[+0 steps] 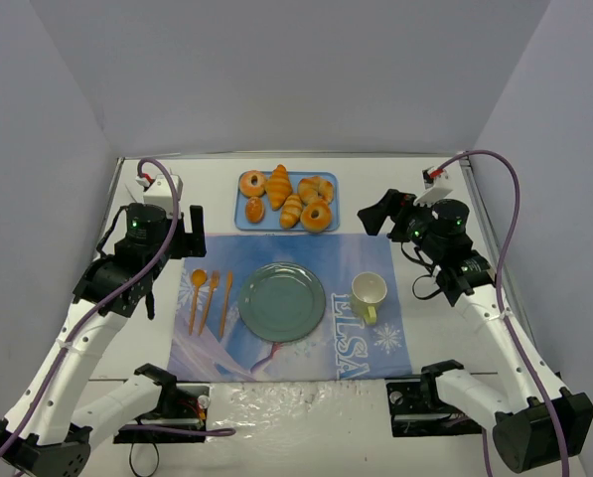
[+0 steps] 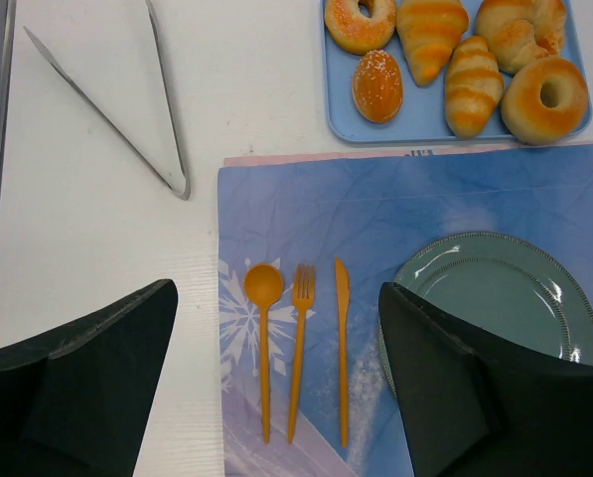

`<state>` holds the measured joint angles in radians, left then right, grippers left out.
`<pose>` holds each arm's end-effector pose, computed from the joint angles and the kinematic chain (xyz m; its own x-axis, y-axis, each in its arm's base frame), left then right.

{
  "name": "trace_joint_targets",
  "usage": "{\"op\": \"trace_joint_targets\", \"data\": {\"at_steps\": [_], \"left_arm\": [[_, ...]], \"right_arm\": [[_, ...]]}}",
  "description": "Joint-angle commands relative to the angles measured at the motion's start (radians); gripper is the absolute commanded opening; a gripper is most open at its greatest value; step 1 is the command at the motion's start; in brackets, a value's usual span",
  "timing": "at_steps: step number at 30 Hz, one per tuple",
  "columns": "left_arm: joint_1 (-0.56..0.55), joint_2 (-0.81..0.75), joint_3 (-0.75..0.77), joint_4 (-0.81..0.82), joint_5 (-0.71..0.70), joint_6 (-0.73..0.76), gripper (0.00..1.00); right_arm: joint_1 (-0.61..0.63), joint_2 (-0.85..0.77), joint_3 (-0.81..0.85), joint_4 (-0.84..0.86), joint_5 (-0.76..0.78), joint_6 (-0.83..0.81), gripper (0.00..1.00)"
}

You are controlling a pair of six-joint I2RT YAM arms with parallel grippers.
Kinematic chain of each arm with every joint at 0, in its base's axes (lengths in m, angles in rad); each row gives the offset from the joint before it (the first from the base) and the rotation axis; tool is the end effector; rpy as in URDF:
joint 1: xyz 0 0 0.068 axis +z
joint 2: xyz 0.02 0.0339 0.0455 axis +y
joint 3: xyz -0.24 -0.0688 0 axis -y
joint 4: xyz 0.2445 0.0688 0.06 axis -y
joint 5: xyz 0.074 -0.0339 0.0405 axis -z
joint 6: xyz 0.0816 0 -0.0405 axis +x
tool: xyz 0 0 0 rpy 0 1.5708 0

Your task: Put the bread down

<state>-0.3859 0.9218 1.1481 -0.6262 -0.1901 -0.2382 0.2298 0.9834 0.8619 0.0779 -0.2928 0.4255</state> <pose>0.2297 -0.0767 0.3580 -0.3997 -0.0877 -0.9124 0.1174 0.9823 -0.1458 0.2760 0.0888 0.3366 -0.2446 0.3487 -0.9048 -0.4369 0.7934 0.4238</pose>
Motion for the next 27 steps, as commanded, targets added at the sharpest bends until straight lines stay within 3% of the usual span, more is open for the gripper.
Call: {"op": "trace_joint_targets", "data": {"at_steps": [1, 8, 11, 18, 27], "left_arm": [[0.004, 0.003, 0.008, 0.056, -0.026, 0.015, 0.79], [0.042, 0.055, 0.021, 0.045, -0.048, -0.008, 0.80], [0.145, 0.139, 0.062, 0.020, -0.007, -0.066, 0.86], [0.366, 0.394, 0.188, 0.002, 0.171, -0.204, 0.86], [0.430, 0.726, 0.413, 0.001, 0.041, -0.243, 0.90]], "right_arm": [[0.003, -0.026, 0.017, 0.080, 0.000, -0.005, 1.00], [0.004, -0.027, 0.017, 0.080, -0.012, -0.005, 1.00], [0.003, -0.027, 0.020, 0.080, -0.018, -0.003, 1.00], [0.003, -0.053, 0.012, 0.097, -0.033, 0.016, 1.00], [0.005, -0.066, 0.009, 0.131, -0.052, 0.039, 1.00]]}}
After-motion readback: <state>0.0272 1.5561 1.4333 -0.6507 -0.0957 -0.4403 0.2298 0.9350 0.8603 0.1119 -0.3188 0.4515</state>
